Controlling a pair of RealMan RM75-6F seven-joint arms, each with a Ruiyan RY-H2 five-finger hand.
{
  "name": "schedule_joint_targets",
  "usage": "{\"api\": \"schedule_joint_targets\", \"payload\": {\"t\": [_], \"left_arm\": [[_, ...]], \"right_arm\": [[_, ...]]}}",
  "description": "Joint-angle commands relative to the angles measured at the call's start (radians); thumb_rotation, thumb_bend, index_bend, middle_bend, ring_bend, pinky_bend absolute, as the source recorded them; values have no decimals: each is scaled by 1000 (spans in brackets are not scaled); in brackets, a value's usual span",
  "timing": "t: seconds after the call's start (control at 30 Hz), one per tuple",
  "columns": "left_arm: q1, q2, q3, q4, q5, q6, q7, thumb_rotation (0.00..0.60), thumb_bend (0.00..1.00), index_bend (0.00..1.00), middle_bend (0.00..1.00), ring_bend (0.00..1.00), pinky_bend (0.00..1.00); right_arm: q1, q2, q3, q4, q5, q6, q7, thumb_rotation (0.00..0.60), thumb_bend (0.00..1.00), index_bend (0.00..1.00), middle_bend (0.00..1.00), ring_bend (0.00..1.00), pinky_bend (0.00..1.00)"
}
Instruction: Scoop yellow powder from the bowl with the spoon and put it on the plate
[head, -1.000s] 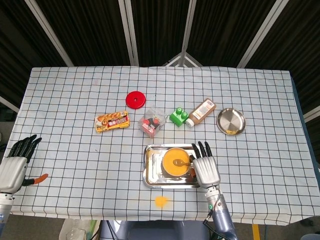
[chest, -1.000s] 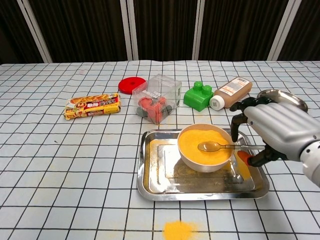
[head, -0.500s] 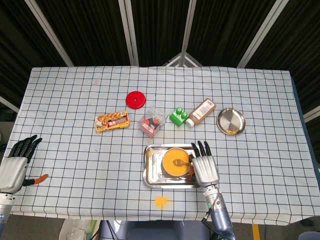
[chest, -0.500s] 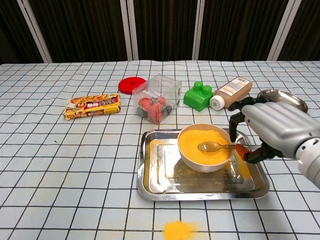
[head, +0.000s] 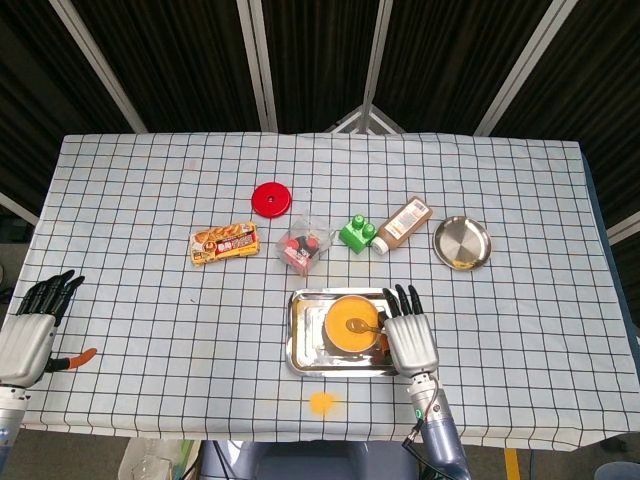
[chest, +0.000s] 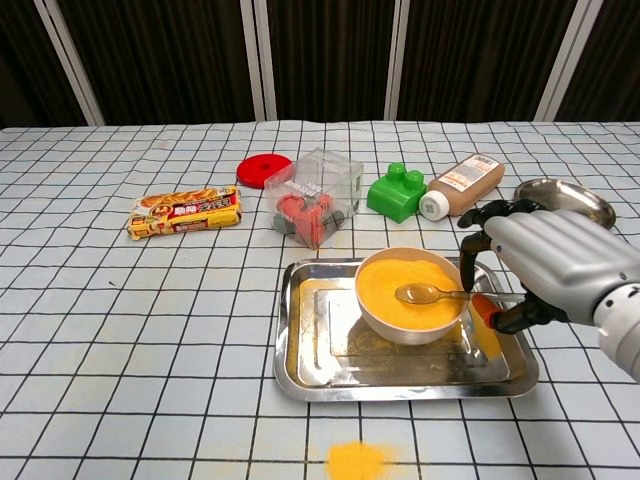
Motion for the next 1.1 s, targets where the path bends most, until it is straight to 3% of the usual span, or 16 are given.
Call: {"api": "schedule_joint_targets", "payload": {"t": [0.03,1.1], "left_arm": [[0,0,0,0,0,-1,0,600,0,0,0,0,0],[-1,3,2,-4,-1,-4,-1,600,0,0,0,0,0]], "right_arm": [[2,0,1,4,2,2,0,600,522,500,143,0,0],[9,1,-16,11,19,22,9,600,521,455,143,0,0]]}}
